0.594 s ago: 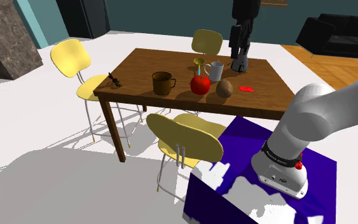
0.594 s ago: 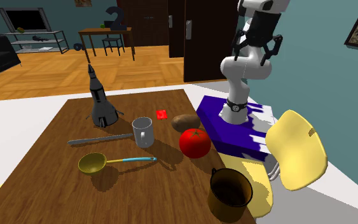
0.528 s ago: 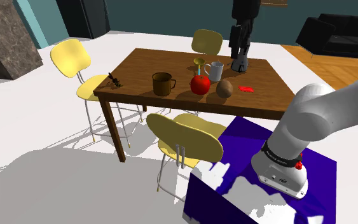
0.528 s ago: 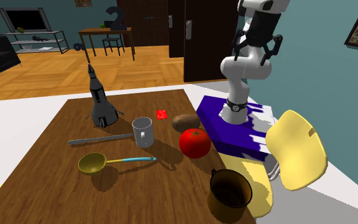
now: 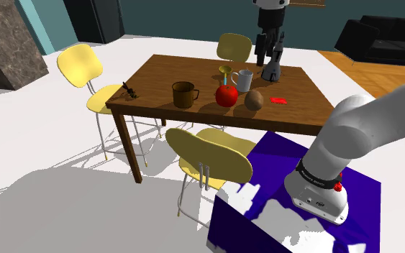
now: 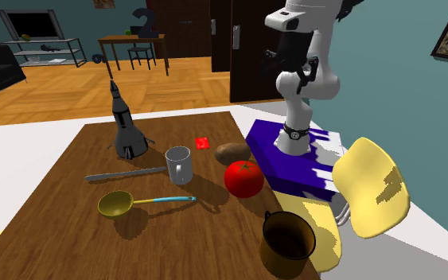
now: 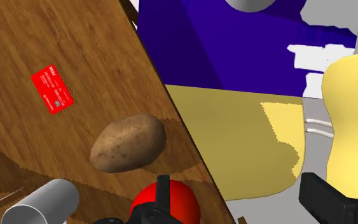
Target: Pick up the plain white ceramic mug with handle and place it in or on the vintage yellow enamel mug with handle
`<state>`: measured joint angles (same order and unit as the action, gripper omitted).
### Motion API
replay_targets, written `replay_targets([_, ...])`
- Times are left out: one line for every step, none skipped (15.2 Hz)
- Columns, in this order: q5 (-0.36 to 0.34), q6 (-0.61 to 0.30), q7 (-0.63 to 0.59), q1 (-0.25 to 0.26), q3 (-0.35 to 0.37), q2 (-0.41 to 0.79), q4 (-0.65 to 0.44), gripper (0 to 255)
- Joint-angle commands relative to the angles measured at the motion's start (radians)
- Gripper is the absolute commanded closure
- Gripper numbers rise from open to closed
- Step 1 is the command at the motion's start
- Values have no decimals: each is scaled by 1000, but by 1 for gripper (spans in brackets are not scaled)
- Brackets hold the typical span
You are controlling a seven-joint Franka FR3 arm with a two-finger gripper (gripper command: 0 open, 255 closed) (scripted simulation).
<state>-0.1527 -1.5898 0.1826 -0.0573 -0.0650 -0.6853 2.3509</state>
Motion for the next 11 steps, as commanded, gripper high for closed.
replay_targets([-18,-49,38,-12,-40,48,-6,0])
replay_targets([-25,-71,56,-18,-59,73,-12,0])
replay_targets([-31,-92,74,-23,-78,98,-19,0])
replay_targets([-36,-114,92,-28,-97,125,-27,0])
replay_targets([-40,-134,111,-32,-116,153,-37,0])
replay_targets([-43,-155,129,-36,-134,181,-47,0])
replay_targets([-44,-175,148,-40,-153,211,-59,0])
replay_targets([-44,-194,167,-43,-171,241,-73,0])
replay_targets([-43,-213,187,-46,-189,273,-87,0])
replay_targets([-40,-231,206,-49,-206,305,-103,0])
replay_targets([-36,-249,227,-52,-223,338,-120,0])
